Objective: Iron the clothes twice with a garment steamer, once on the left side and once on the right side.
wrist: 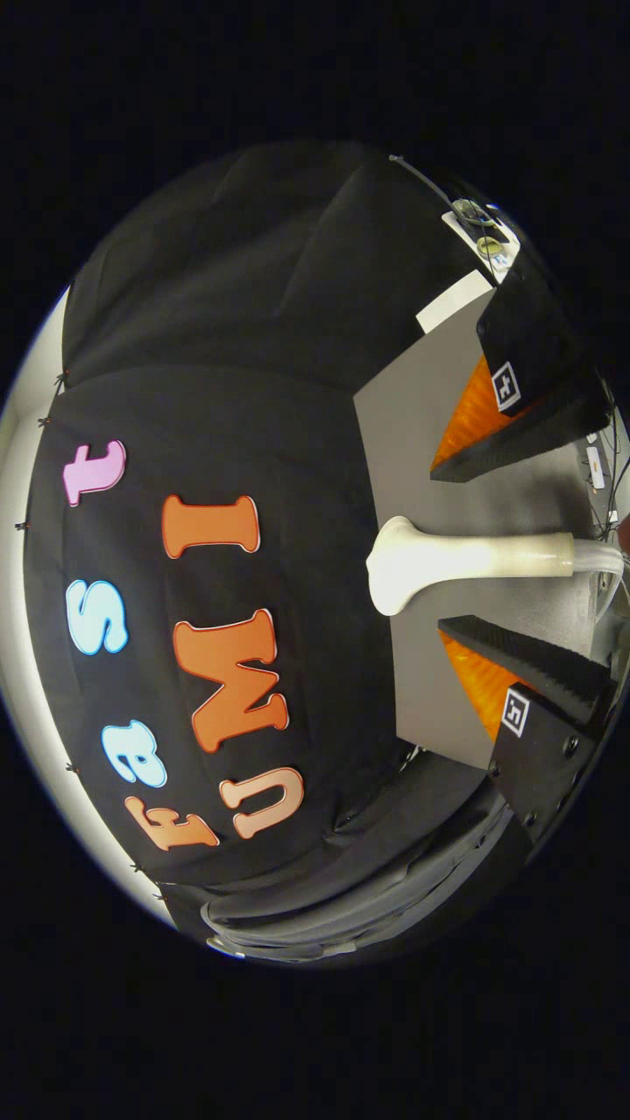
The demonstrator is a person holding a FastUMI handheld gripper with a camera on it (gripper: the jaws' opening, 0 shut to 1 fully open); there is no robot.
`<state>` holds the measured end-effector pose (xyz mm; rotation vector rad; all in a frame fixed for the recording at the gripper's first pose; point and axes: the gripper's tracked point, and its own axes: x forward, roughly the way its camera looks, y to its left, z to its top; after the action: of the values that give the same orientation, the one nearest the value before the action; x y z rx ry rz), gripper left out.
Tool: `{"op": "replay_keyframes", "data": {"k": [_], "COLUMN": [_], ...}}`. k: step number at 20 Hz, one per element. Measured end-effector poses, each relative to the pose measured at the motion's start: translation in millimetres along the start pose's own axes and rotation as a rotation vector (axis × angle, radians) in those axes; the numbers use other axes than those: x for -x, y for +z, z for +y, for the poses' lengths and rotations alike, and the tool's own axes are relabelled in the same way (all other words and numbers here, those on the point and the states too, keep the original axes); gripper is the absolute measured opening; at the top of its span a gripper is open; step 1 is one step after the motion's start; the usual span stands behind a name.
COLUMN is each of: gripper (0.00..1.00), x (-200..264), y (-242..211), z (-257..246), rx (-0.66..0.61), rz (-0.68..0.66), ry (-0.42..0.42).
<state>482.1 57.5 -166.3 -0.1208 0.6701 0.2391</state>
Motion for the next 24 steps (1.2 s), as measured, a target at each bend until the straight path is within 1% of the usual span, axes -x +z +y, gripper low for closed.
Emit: {"op": "replay_keyframes", "data": {"k": [3, 7, 10, 14, 22, 24], "gripper": [0.99, 0.99, 0.99, 0.98, 0.69, 0.68], "x": [-26.4, -53.7, -57.3, -71.0, -82.5, -82.2], "y": [-5.3, -20.1, -31.6, -40.7, -53.5, -61.8], "z": [-3.1, -6.0, -7.2, -0.4, -0.7, 1.8], "rx": [0.013, 0.026, 0.036, 0.037, 0.012, 0.006], "rz": [0.08, 0.185, 0.256, 0.316, 0.378, 0.405], "ry": [0.027, 0.034, 0.044, 0.063, 0.056, 0.07]}}
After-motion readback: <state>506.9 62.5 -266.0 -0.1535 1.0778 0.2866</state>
